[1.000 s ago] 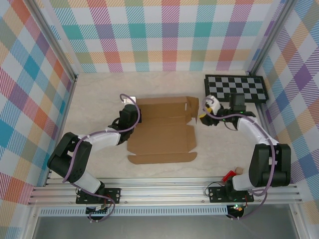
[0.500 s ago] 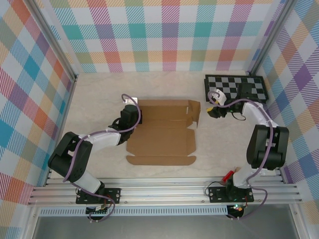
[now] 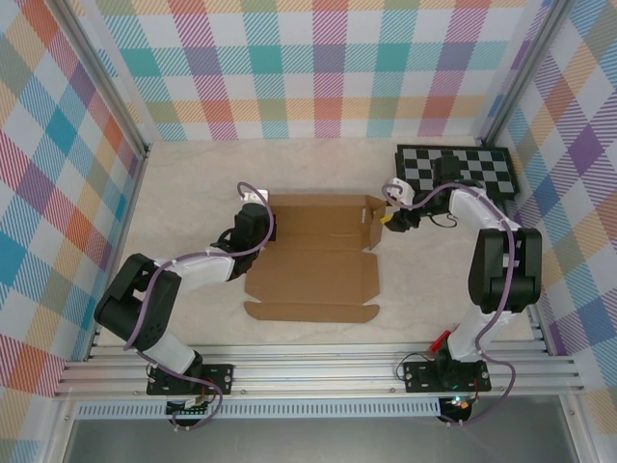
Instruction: Fold the paper box
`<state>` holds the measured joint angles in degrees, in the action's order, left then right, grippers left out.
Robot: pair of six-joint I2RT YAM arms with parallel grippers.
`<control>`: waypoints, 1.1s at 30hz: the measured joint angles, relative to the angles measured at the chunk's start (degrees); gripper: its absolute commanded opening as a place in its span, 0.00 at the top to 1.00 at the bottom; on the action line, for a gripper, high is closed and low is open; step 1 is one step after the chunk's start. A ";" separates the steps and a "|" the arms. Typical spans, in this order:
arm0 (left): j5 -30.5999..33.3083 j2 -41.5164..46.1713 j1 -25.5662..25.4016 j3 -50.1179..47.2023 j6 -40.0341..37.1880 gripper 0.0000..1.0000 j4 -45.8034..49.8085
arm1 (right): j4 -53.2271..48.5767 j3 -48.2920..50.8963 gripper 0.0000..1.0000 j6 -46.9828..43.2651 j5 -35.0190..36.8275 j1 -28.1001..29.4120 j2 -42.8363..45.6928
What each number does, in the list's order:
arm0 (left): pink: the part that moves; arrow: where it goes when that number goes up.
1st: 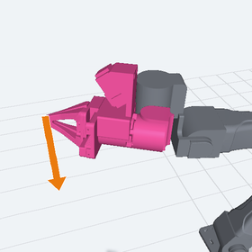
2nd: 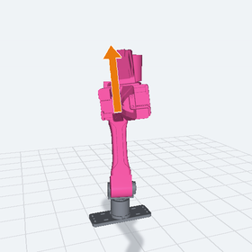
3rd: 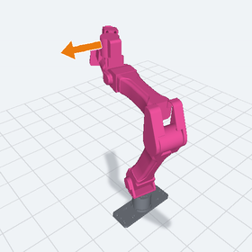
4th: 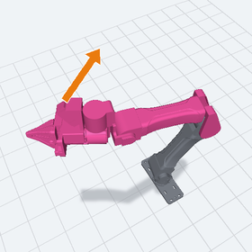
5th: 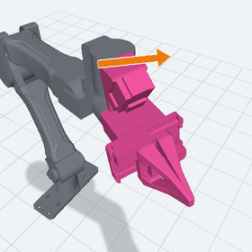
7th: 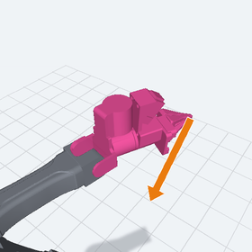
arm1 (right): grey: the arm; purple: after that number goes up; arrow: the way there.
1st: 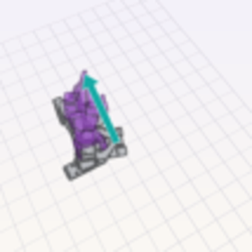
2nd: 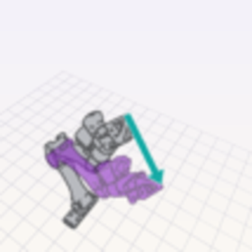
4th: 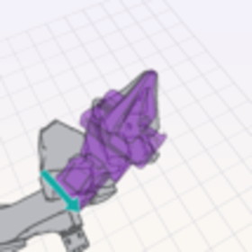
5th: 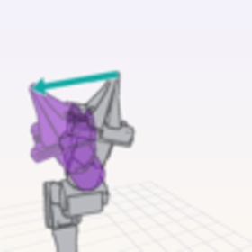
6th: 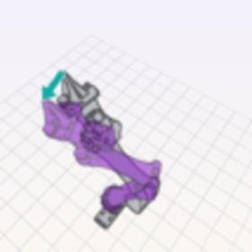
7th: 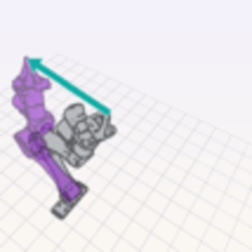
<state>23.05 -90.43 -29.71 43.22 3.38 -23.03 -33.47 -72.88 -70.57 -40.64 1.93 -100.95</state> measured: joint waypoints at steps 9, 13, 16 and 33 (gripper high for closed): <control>0.02 -0.11 0.00 0.00 0.00 1.00 -0.07 | -0.44 0.55 0.48 0.11 -0.76 3.48 -0.02; 0.17 -0.20 0.00 0.00 0.04 1.00 -0.22 | 2.93 4.35 0.52 2.51 -0.68 4.74 1.46; 0.59 -0.26 -0.02 0.02 0.31 1.00 -0.24 | 5.97 7.54 0.56 6.45 0.57 5.60 3.54; 4.11 -0.26 -1.99 0.02 2.67 1.00 0.44 | 34.12 20.00 0.49 42.51 22.77 14.93 8.68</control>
<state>27.16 -90.70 -31.70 43.24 6.04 -22.59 0.64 -52.88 -28.05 -17.87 16.86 -92.27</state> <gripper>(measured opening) 0.101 0.455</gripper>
